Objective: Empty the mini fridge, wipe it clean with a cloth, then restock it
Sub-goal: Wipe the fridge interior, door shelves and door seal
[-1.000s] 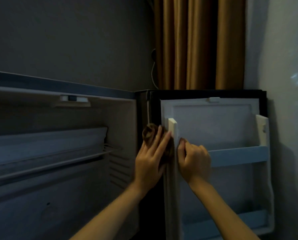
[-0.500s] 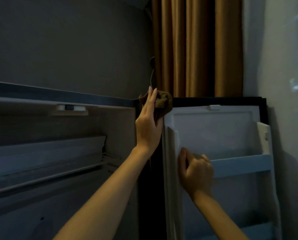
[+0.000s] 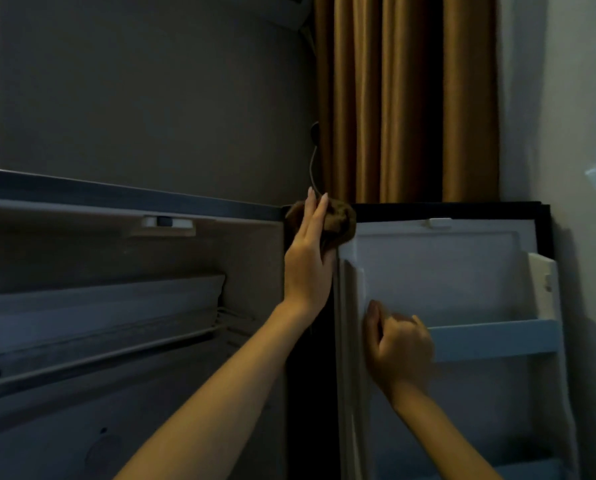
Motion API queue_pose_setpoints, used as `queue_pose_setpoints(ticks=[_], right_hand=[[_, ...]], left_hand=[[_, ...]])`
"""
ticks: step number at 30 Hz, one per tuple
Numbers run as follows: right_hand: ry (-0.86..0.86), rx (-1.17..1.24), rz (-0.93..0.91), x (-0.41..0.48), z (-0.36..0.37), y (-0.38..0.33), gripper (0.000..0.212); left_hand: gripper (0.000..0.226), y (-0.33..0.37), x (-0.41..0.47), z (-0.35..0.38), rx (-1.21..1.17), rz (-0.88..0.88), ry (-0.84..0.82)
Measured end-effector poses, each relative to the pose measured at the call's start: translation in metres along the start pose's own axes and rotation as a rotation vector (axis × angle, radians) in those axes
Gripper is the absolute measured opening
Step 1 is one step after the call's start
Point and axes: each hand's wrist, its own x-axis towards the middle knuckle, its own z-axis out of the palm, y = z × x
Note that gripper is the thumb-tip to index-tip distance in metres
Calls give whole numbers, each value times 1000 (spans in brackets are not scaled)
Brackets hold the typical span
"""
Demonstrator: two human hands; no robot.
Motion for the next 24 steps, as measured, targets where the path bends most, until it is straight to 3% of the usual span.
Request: queue_pose_setpoints(ticks=[5, 11, 18, 22, 24], right_hand=[[1, 31, -12, 2, -2, 0, 46], [9, -10, -54, 1, -1, -1, 44], [17, -10, -70, 1, -10, -10, 44], [-10, -44, -80, 1, -12, -11, 43], [-25, -51, -74, 0, -12, -11, 43]], left_hand=[[64, 3, -2, 6, 40, -19, 37], [50, -5, -88, 10, 164, 39, 3], [45, -13, -270, 1, 117, -107, -299], [50, -8, -246, -16, 193, -45, -379], [49, -6, -199, -14, 192, -45, -302]])
